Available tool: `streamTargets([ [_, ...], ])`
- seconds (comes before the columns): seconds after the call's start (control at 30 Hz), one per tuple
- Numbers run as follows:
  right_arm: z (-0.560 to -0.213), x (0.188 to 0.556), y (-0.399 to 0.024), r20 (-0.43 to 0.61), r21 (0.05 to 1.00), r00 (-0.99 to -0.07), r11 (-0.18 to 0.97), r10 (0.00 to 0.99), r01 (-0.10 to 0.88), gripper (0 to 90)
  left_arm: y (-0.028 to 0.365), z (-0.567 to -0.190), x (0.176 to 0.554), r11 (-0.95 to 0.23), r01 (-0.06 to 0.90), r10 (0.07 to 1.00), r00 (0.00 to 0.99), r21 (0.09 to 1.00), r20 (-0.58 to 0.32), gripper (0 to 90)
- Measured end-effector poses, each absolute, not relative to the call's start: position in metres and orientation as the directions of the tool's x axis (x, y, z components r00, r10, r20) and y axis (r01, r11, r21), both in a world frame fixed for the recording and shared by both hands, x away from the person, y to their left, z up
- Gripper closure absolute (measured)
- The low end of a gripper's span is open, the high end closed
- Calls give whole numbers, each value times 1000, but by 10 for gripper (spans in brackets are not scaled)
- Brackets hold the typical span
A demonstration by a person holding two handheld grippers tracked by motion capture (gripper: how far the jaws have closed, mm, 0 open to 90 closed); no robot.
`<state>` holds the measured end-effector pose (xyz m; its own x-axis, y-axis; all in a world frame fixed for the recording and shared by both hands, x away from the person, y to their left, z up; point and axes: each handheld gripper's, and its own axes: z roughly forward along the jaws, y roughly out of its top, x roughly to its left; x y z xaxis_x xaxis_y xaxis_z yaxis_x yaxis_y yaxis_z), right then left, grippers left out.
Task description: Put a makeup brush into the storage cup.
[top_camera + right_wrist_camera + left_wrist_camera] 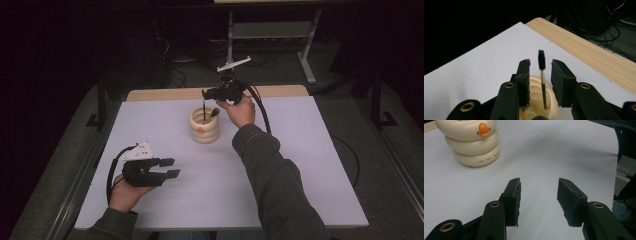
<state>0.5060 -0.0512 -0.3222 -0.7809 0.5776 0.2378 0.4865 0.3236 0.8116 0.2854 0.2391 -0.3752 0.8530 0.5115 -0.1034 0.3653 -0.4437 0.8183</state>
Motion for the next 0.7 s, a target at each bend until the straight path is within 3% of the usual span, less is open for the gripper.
streamTargets([
  [0.7, -318, 486, -92, 245, 817, -759, 293, 603, 497, 516, 236, -380, 289, -441, 395, 533, 838, 806, -119, 467],
])
